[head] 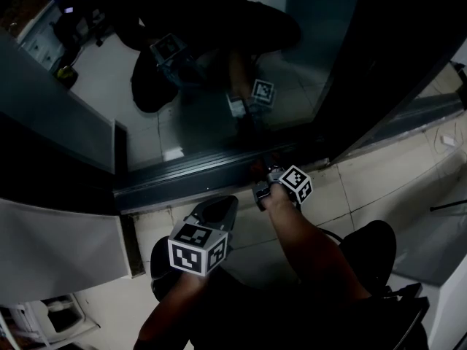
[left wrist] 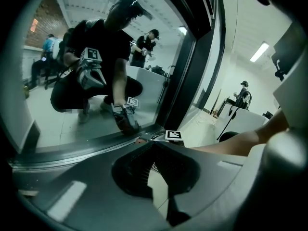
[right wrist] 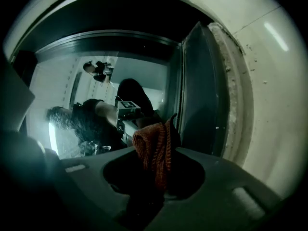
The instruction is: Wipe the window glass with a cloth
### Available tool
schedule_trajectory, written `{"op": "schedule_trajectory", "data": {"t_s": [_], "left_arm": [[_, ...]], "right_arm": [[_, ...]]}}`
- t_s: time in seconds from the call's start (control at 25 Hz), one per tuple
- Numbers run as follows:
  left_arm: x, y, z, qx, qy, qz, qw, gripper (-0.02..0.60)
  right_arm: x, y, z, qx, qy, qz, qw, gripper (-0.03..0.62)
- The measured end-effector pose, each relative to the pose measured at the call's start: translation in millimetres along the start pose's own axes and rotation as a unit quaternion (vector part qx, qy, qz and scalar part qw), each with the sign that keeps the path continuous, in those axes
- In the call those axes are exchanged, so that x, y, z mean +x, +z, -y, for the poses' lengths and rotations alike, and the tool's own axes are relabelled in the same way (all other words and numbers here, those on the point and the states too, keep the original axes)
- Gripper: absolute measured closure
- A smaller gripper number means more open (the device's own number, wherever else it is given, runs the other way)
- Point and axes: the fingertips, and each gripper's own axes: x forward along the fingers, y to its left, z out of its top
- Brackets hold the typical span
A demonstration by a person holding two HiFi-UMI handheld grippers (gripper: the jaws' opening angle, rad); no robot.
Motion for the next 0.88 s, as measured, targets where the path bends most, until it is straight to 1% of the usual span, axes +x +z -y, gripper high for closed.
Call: {"op": "schedule_trajectory", "data": {"t_s": [0.12,0.36,0.52,0.68,0.88], "left_arm": [[-1,-1,-2,-0.003,0.005,-0.002,1.0,0.565],[0,5,-7,-0.007,0.012,0.001,0.9999,0.565],[-1,7,-7,-0.005,0.009,0.0,0.9999,0.565],[1,9,-7,-0.005,0.006,0.003,1.0,0.565],[4,8,-3,-0.003,0.0,0.002,1.0,0.565]], "right_arm": [[5,0,6,0.004,-0.006,-0.004,1.0,0.523],[14,3,-6,0.0,-0.003,-0.006,1.0,0.523],[12,2,-14,-0.008,0.001,-0.014,1.0,0.523],[9,1,-28,0.001,0.009,-0.012,1.0,0.525],[0,0,-62,0.005,0.034,-0.01,0.999,0.525]]}}
